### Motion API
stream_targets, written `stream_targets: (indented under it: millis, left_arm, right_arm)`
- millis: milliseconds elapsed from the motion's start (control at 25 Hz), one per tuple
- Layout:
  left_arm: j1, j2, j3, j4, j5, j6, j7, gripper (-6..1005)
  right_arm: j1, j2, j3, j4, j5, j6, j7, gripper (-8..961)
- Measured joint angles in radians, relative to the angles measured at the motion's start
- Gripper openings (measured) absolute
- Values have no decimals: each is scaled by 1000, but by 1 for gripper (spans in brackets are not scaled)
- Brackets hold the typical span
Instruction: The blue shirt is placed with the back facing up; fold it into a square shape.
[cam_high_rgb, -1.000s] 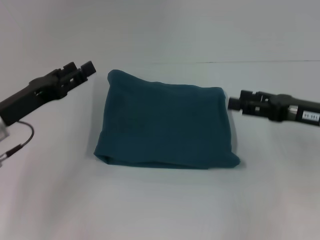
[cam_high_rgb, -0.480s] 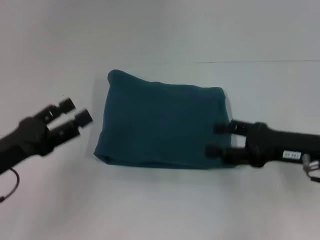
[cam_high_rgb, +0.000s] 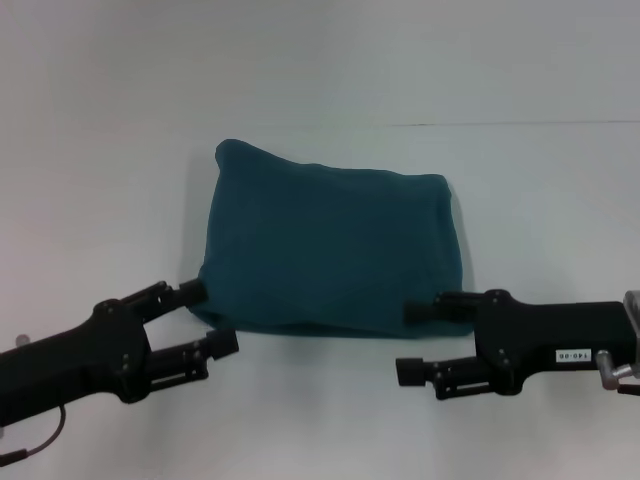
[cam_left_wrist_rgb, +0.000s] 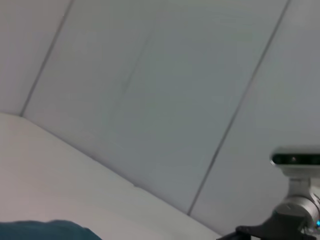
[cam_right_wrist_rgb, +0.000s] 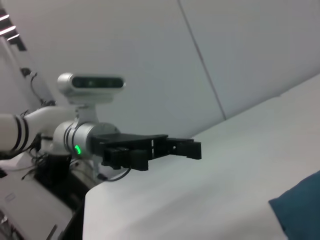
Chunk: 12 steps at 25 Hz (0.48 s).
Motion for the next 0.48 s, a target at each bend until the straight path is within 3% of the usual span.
stream_targets:
  millis: [480]
  left_arm:
    - [-13, 5, -5, 23, 76, 50, 16, 892]
  right_arm:
    - [1, 2, -24, 3, -36, 9, 7, 915]
